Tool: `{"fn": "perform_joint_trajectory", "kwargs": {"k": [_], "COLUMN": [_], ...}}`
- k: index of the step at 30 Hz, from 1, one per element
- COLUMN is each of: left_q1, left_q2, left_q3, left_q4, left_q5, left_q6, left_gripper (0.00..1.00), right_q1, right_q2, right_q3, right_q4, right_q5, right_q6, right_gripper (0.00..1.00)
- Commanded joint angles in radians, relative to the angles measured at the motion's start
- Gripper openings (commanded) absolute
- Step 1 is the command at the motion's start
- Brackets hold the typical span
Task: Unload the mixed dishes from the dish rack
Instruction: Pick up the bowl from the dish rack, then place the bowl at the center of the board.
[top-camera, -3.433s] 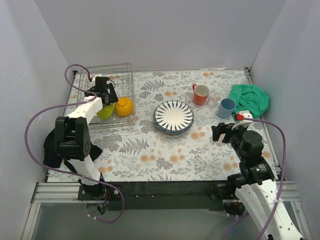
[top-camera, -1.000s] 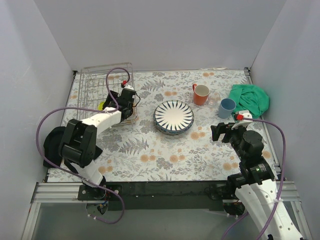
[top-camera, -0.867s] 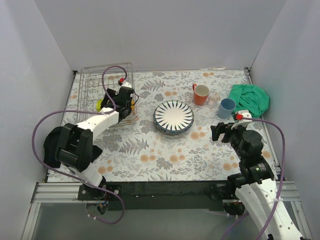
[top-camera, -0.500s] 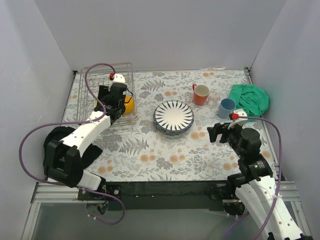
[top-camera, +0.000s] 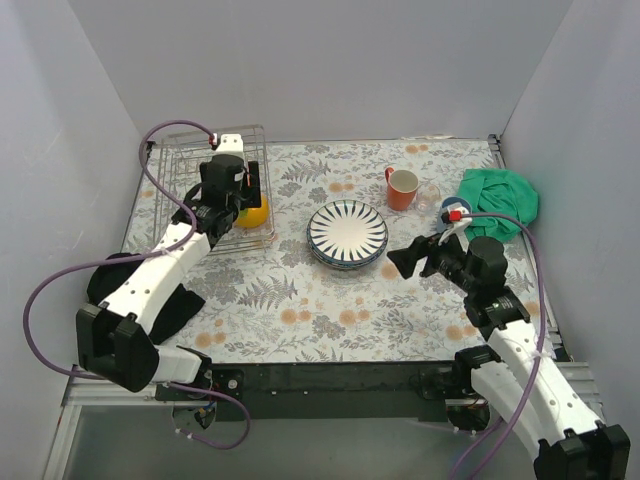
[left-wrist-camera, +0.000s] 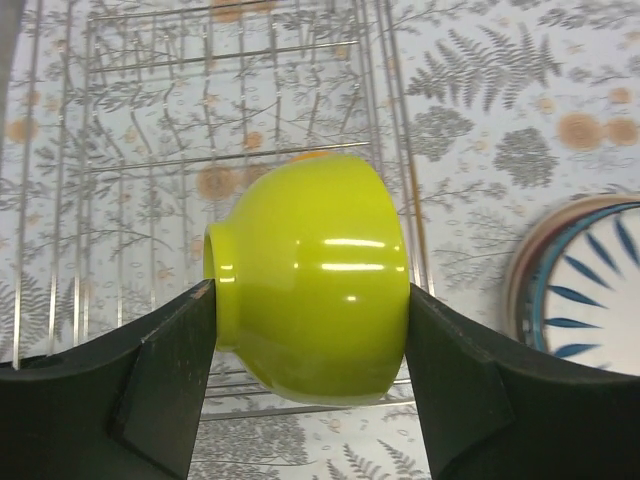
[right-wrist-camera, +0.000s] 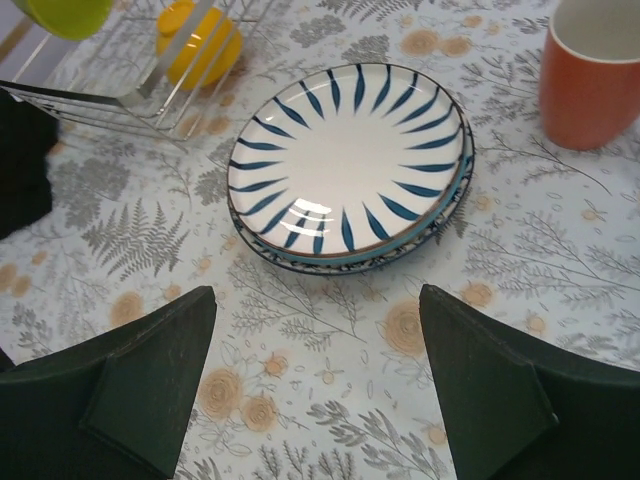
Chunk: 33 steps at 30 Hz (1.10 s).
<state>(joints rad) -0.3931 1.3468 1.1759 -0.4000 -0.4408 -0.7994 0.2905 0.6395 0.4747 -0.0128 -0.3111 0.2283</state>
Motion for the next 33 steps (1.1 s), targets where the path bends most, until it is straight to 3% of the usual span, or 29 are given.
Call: {"fn": "perform_joint_trajectory", "kwargs": {"k": [1, 15, 33], "left_q1": [-0.001, -0.006, -0.052], "left_q2": [-0.075, -0.109, -0.127], "left_q3": [0.067, -0.028, -0.185], "left_q4": [-0.011, 0.136, 0.365], "left_q5": [0.152, 0.580, 0.792], "left_q6": [-0.099, -0.391, -0.612], "left_gripper": [0.33, 0.27, 0.23], "right_q1": [0.006, 0.104, 0.220], "right_q2": [0.092, 0.446, 0.903], "right_q3": [0.002, 0.079, 0.280], "right_q4": [0.256, 0.623, 0.964], "right_q5": [-0.124, -0.177, -0.174], "right_q6": [0.149, 0.408, 0.651], "right_gripper": [0.90, 0.87, 0.74]}}
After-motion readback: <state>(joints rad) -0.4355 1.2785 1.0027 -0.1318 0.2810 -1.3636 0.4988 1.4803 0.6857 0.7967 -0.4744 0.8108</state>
